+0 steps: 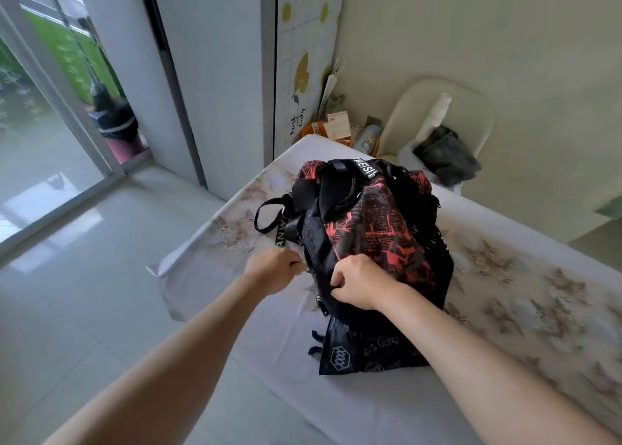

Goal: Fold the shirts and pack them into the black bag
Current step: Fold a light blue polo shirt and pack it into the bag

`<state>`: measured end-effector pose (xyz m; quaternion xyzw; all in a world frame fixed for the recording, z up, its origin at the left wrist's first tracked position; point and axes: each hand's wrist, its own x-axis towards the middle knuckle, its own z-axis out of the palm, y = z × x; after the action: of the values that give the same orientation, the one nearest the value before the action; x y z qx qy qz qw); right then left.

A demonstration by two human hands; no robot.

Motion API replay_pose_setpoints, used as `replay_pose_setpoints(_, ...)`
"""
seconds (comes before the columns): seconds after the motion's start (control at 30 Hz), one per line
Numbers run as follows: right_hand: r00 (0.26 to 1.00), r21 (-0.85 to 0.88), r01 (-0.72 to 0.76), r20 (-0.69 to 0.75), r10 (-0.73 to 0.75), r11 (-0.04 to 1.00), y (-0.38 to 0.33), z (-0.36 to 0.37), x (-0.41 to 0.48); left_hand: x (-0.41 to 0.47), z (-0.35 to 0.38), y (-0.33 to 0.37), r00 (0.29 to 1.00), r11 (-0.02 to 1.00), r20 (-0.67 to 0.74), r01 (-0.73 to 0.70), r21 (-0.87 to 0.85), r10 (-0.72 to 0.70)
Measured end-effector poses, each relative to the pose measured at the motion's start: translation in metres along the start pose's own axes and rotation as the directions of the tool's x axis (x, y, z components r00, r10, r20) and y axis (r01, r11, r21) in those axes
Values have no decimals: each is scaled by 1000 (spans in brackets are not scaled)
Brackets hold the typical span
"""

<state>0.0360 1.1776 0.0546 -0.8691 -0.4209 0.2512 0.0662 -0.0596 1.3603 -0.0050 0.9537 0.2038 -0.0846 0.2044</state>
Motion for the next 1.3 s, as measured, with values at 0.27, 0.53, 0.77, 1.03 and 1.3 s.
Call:
replay_pose_setpoints(0.27, 998, 150, -64, 25, 61, 987, 16, 1, -3, 79, 8, -8, 951, 980, -245, 196, 16, -186)
replay_pose_setpoints(0.53, 998, 239, -67, 29, 62, 969, 27, 4, 5, 103, 17, 4, 903, 968, -354, 249, -29, -243)
replay_pose_setpoints(0.77, 843, 36, -45, -535, 58, 998, 60, 1, -3, 65, -3, 71, 789, 935, -564, -346, -79, 244)
replay_pose_setpoints(1.03, 854, 165, -511, -18, 521, 844, 112, 36, -42, 29, 51, 85, 925, 920, -114, -335, 201, 362)
replay_pose_setpoints(1.3, 922, 289, -359, -39, 385, 888, 140, 10, -72, 21, 32, 142, 938, 963, -225, -245, 112, 265)
